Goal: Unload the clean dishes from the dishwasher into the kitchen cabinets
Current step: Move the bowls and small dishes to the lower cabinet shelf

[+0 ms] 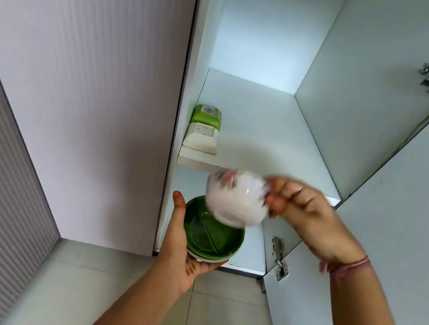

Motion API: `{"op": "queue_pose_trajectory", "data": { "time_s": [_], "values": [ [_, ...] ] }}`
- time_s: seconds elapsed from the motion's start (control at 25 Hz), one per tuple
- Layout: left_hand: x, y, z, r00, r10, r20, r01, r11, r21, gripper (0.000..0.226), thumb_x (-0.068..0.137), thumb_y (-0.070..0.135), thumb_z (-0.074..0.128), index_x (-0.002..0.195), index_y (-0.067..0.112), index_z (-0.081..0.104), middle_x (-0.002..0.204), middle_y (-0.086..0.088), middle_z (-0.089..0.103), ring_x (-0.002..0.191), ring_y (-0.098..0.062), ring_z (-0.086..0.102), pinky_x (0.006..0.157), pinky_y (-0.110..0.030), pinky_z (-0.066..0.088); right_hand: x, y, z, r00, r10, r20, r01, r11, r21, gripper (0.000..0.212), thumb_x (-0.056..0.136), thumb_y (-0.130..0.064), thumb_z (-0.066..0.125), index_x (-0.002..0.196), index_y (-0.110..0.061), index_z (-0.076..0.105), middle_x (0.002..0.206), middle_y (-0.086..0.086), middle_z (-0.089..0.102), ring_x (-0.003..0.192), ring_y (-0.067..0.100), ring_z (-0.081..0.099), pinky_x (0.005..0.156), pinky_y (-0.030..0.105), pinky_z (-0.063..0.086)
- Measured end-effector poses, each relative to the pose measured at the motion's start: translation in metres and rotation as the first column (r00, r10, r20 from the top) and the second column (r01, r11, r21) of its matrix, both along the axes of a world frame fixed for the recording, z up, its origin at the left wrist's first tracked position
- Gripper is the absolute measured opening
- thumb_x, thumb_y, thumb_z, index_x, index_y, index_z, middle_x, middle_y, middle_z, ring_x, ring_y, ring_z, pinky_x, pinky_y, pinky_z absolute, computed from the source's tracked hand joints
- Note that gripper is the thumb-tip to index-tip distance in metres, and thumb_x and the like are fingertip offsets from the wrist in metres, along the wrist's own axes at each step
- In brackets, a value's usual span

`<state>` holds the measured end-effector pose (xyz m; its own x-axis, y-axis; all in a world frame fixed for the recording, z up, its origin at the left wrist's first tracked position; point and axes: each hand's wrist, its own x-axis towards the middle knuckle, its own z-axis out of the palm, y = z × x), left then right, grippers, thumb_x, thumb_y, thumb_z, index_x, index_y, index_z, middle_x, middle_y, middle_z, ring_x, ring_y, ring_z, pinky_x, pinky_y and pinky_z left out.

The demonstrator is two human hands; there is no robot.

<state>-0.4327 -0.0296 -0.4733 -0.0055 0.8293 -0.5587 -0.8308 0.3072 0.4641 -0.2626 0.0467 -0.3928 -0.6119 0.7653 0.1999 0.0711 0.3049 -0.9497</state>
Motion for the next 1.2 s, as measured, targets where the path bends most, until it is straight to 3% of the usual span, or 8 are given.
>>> {"op": "queue_pose_trajectory", "data": {
  "time_s": [0.08, 0.16, 0.24, 0.32, 0.64, 0.72, 0.92, 1.2],
  "values": [
    [-0.002, -0.001, 0.001, 0.999, 0.024, -0.029, -0.025, 0.999, -0.039, 0.065, 0.077, 0.074, 0.047, 0.114, 0.022, 0.059, 0.115, -0.020, 0.059, 0.097, -0.043, 0.060, 0.072, -0.050, 0.056, -0.003, 0.021, 0.013, 0.910, -0.223, -0.349, 0.125, 0.951, -0.283, 0.027, 0.093, -0.005, 0.051, 0.113, -0.019, 0.062, 0.085, -0.005, 0.069, 0.076, 0.013, 0.061, 0.069, 0.025, 0.053],
    [-0.004, -0.003, 0.002, 0.999, 0.022, -0.031, -0.024, 0.998, -0.050, 0.063, 0.077, 0.071, 0.050, 0.116, 0.022, 0.057, 0.116, -0.021, 0.057, 0.097, -0.043, 0.059, 0.070, -0.050, 0.056, -0.013, 0.051, 0.020, 0.783, -0.417, -0.462, 0.179, 0.862, -0.474, 0.022, 0.097, -0.008, 0.048, 0.110, -0.019, 0.062, 0.085, -0.007, 0.071, 0.072, 0.009, 0.062, 0.058, 0.020, 0.051],
    [-0.005, -0.004, 0.004, 0.999, 0.020, -0.025, -0.021, 0.998, -0.051, 0.060, 0.079, 0.070, 0.051, 0.114, 0.021, 0.058, 0.114, -0.021, 0.057, 0.095, -0.043, 0.059, 0.070, -0.051, 0.055, -0.030, 0.085, 0.022, 0.756, -0.501, -0.420, 0.259, 0.819, -0.512, 0.015, 0.092, -0.006, 0.058, 0.106, -0.009, 0.062, 0.073, -0.005, 0.069, 0.059, 0.004, 0.061, 0.048, 0.015, 0.046],
    [-0.006, -0.004, 0.004, 1.000, 0.026, -0.017, -0.026, 0.998, -0.060, 0.059, 0.079, 0.068, 0.052, 0.112, 0.020, 0.058, 0.113, -0.020, 0.058, 0.093, -0.043, 0.059, 0.070, -0.052, 0.055, -0.051, 0.117, 0.020, 0.770, -0.558, -0.309, 0.367, 0.784, -0.500, 0.038, 0.082, 0.001, 0.070, 0.118, 0.002, 0.058, 0.078, 0.003, 0.066, 0.053, 0.006, 0.060, 0.046, 0.015, 0.045],
    [-0.014, -0.002, 0.000, 1.000, 0.017, 0.009, -0.016, 0.997, -0.072, 0.062, 0.078, 0.066, 0.055, 0.120, 0.019, 0.057, 0.116, -0.022, 0.057, 0.098, -0.046, 0.059, 0.070, -0.053, 0.055, -0.088, 0.170, -0.002, 0.771, -0.609, -0.187, 0.472, 0.744, -0.473, 0.052, 0.072, 0.000, 0.079, 0.118, 0.010, 0.057, 0.104, 0.016, 0.067, 0.078, 0.022, 0.067, 0.058, 0.022, 0.058],
    [-0.016, 0.000, -0.003, 1.000, 0.022, 0.003, -0.022, 0.996, -0.087, 0.061, 0.078, 0.065, 0.055, 0.120, 0.019, 0.057, 0.116, -0.022, 0.057, 0.099, -0.046, 0.059, 0.071, -0.054, 0.055, -0.087, 0.177, -0.007, 0.775, -0.621, -0.115, 0.529, 0.738, -0.419, 0.056, 0.071, -0.013, 0.083, 0.118, 0.005, 0.059, 0.112, 0.016, 0.067, 0.089, 0.026, 0.067, 0.066, 0.030, 0.060],
    [-0.018, 0.003, -0.006, 1.000, 0.016, 0.006, -0.015, 0.996, -0.092, 0.062, 0.079, 0.064, 0.055, 0.121, 0.019, 0.056, 0.117, -0.023, 0.057, 0.098, -0.047, 0.059, 0.075, -0.056, 0.054, -0.088, 0.185, -0.015, 0.631, -0.705, 0.325, 0.703, 0.696, 0.147, 0.058, 0.066, -0.063, 0.074, 0.090, -0.012, 0.063, 0.088, 0.002, 0.061, 0.097, 0.025, 0.059, 0.068, 0.031, 0.045],
    [-0.019, 0.005, -0.008, 0.999, 0.033, -0.002, -0.033, 0.995, -0.093, 0.063, 0.078, 0.066, 0.055, 0.121, 0.019, 0.057, 0.116, -0.023, 0.058, 0.099, -0.047, 0.059, 0.074, -0.056, 0.055, -0.099, 0.191, -0.023, 0.538, -0.732, 0.417, 0.689, 0.667, 0.283, 0.085, 0.053, -0.082, 0.062, 0.094, -0.007, 0.064, 0.101, 0.014, 0.065, 0.101, 0.029, 0.061, 0.087, 0.040, 0.050]
  ]
}}
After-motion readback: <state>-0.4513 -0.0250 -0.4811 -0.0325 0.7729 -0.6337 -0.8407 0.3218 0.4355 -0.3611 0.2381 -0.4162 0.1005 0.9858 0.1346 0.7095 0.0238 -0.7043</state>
